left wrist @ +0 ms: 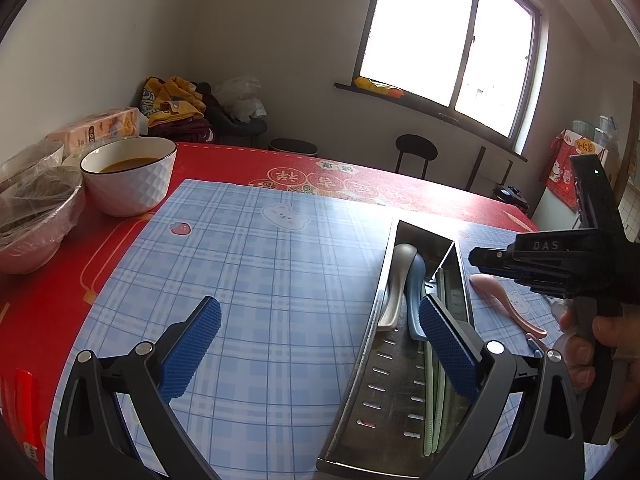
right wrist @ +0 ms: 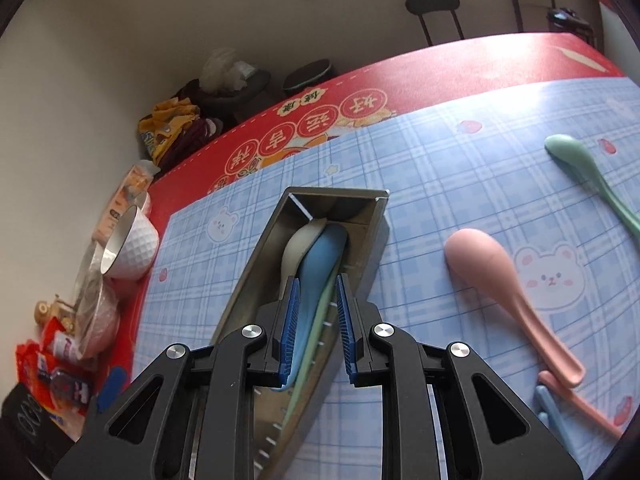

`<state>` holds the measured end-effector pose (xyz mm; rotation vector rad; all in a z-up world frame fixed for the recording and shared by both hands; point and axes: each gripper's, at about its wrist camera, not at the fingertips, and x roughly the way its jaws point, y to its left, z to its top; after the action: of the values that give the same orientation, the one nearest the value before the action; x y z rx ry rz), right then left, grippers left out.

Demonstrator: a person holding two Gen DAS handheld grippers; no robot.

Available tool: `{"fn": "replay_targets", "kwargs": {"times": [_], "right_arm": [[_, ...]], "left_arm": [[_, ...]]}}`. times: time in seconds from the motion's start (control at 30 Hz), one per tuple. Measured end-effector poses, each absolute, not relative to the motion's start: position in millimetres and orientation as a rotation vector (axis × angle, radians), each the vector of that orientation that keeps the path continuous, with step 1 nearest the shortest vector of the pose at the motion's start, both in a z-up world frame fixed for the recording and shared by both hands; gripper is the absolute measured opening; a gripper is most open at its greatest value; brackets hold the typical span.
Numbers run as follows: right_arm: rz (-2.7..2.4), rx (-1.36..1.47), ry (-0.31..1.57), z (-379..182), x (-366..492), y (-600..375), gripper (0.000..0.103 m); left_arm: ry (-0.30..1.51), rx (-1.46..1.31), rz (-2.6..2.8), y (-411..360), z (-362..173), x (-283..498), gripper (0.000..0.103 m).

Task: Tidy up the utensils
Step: 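Open the right gripper to release the cream spoon into the tray, then grasp a pink chopstick on the table with the left gripper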

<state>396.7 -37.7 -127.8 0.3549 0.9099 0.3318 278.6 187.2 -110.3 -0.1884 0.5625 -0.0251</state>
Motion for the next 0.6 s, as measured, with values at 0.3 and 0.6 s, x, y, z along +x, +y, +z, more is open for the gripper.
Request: {"fn": "replay_targets", "kwargs": {"times": [0.3,0.6], "right_arm": [[0.307,0.093,0.744,-120.6,342.2,-109.8,0.02],[0.258,0.068,0.701,-129.4,289.2,-190.7,0.02]], "left_arm": [[0.554,-0.15,-0.03,179.0,-110.1,277.5,0.097],[0.521,-0.064,0.016,162.7,-109.7,273.5,0.097]]}}
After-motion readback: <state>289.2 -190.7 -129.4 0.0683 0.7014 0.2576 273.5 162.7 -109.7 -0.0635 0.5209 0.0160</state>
